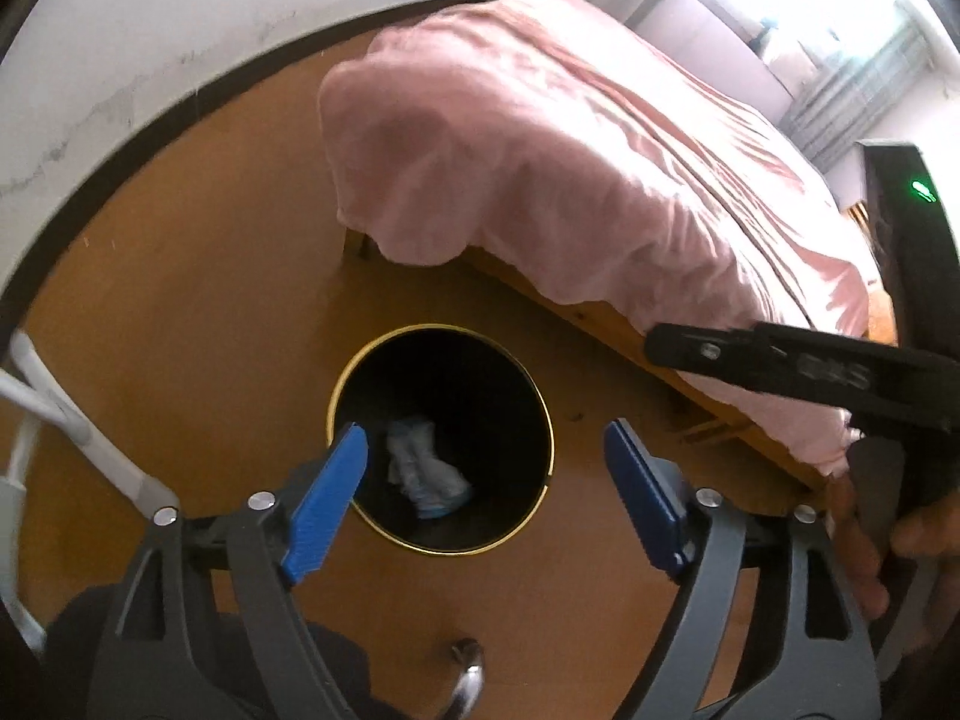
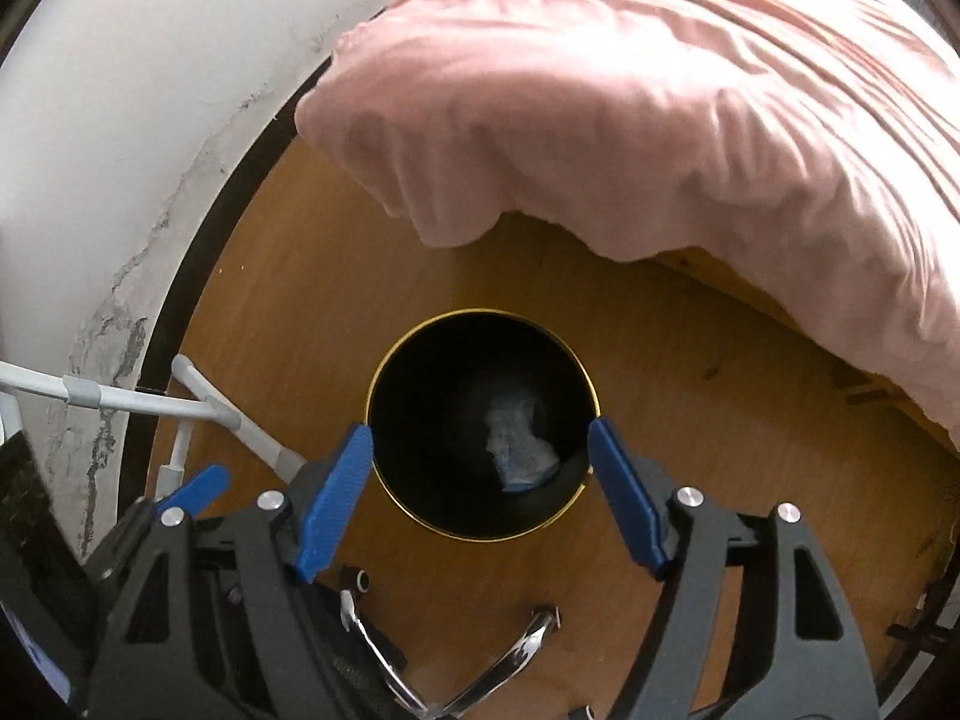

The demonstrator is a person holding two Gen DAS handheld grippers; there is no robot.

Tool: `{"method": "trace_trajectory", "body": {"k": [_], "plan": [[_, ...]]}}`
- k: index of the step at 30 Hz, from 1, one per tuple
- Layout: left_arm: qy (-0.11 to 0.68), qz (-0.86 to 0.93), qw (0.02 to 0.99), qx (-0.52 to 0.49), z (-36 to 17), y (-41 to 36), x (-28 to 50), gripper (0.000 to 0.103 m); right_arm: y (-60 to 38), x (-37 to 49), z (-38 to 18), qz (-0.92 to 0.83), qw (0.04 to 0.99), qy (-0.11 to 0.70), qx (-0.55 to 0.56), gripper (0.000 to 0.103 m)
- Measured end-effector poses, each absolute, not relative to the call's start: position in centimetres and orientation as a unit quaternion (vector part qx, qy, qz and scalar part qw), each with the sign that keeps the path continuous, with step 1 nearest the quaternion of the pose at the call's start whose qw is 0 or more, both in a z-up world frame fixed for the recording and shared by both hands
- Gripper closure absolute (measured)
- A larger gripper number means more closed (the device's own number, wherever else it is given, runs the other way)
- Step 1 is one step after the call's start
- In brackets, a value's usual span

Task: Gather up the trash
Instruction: 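Swing both tools back toward the desk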

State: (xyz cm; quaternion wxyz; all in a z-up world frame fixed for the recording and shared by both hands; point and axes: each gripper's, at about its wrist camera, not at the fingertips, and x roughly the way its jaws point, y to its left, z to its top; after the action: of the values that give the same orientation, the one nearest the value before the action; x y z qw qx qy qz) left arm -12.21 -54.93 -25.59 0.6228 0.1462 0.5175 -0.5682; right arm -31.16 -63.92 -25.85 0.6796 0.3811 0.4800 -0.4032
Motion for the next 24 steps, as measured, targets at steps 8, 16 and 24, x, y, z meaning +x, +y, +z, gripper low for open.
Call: {"method": "trace_trajectory", "body": {"k": [8, 16, 24], "plan": [[0.424, -0.565, 0.69, 0.154, -13.5, -47.3, -12.0, 0.01, -60.5, -28.9, -17.7, -0.423, 0.745, 0.42, 0.3, 0.028], [0.378, -0.454, 0.8, 0.105, -1.7, -31.3, -3.9, 0.01, -49.9, -18.2, -7.6, -0.281, 0.862, 0.369, 0.204, 0.018], [0.374, -0.204, 0.904, 0.037, 0.5, -10.2, 5.3, 0.01, -35.5, -4.1, -4.2, -0.047, 0.911, 0.392, 0.116, 0.018]]}}
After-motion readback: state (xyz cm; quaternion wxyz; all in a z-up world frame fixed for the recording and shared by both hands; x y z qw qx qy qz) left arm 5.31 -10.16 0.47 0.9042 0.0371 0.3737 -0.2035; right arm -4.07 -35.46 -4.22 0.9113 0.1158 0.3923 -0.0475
